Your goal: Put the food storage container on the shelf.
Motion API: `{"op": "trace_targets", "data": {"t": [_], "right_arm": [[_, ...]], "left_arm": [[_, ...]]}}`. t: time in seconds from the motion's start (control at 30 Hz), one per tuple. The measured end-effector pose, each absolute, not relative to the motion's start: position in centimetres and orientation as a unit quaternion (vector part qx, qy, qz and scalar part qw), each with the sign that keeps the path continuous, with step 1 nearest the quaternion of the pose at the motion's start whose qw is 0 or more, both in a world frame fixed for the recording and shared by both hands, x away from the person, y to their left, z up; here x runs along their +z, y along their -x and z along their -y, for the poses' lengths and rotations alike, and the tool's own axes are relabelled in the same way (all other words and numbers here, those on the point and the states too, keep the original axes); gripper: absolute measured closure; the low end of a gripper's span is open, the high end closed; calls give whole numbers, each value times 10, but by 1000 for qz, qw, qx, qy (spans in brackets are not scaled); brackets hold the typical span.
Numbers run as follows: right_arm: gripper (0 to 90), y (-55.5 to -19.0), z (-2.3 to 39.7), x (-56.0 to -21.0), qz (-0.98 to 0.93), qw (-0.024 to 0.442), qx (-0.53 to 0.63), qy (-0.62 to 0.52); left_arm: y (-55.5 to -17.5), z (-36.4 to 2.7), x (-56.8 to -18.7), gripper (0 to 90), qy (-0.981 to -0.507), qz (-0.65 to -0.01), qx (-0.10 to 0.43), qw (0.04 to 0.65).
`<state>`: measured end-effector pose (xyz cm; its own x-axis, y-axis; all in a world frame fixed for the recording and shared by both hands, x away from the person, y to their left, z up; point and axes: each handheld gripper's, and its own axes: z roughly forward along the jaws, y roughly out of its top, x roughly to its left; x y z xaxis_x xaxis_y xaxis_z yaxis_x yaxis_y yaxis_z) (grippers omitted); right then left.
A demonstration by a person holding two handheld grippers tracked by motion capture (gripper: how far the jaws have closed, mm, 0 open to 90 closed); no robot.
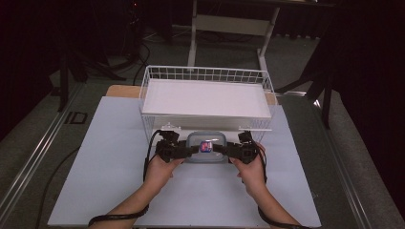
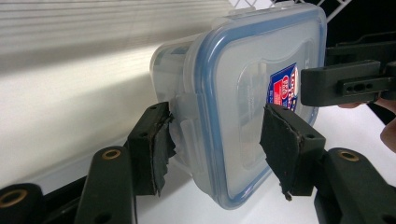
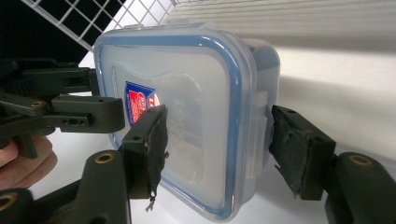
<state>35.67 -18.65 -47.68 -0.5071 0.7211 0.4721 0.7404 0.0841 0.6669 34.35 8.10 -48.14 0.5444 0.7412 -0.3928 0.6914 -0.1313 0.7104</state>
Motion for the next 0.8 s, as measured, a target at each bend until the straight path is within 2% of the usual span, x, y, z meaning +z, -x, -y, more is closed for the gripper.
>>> {"op": "trace_targets", "data": {"t": [0.8], "right_arm": [[371, -380, 179, -505, 729, 7, -453, 513]], "left_arm": [[-367, -83, -509, 440, -748, -481, 39, 455]]}}
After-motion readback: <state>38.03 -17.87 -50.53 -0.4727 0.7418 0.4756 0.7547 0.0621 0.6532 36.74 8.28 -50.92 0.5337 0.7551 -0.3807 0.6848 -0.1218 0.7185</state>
